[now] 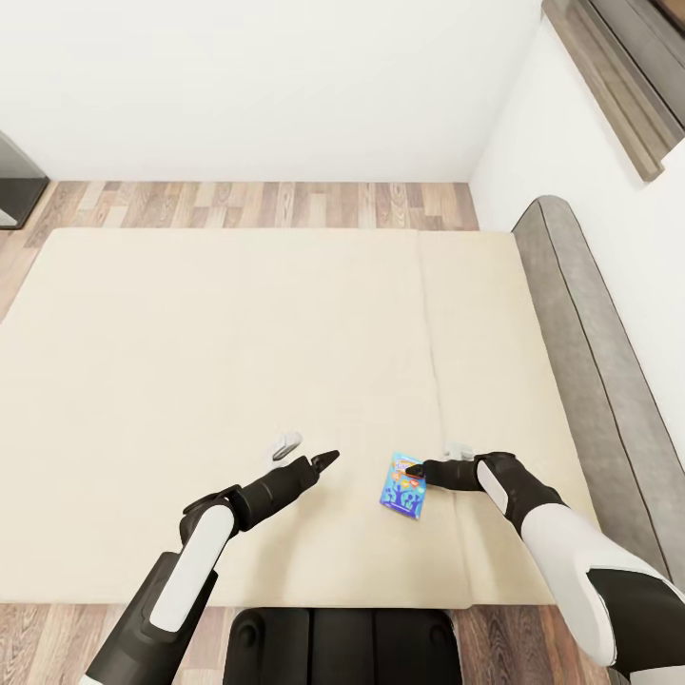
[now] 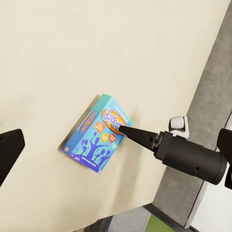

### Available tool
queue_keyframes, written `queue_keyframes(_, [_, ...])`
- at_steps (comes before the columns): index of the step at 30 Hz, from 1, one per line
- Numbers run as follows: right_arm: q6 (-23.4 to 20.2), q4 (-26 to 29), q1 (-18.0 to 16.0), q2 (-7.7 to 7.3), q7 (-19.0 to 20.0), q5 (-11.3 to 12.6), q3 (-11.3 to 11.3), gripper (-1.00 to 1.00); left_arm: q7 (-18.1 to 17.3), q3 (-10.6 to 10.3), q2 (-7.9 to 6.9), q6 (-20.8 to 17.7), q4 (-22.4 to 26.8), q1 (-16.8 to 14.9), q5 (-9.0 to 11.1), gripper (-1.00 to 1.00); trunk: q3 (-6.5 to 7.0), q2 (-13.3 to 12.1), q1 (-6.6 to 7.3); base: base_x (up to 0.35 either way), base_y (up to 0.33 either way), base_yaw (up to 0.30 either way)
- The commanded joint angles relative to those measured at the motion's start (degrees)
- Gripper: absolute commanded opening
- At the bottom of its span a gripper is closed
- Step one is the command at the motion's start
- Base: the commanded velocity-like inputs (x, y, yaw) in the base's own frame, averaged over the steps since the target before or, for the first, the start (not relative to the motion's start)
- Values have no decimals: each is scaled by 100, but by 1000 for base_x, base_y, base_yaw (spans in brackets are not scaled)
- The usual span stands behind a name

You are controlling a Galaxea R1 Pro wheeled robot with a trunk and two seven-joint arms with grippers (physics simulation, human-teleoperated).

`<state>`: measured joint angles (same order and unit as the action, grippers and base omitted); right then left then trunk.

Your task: Put all the toys in the child's room - the three board games (two on the bed and one on the table), the two jigsaw puzzles on the table, and the tennis ball on the table - inside the toy box on the table in the child's room.

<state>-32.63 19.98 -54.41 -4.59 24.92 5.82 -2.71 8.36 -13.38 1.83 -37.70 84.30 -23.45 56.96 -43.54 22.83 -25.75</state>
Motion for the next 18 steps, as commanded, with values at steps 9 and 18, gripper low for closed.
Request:
queue_keyframes(9, [-50,9,0,3,-5,50,-21,100,46,8,1,-18,-31,-2,61,100,-7,9,-3,0,0,0])
queue_keyframes(18, [-50,7,0,2,-5,50,-21,100,43,12,1,-19,-42,-2,61,100,-8,9,-3,0,0,0])
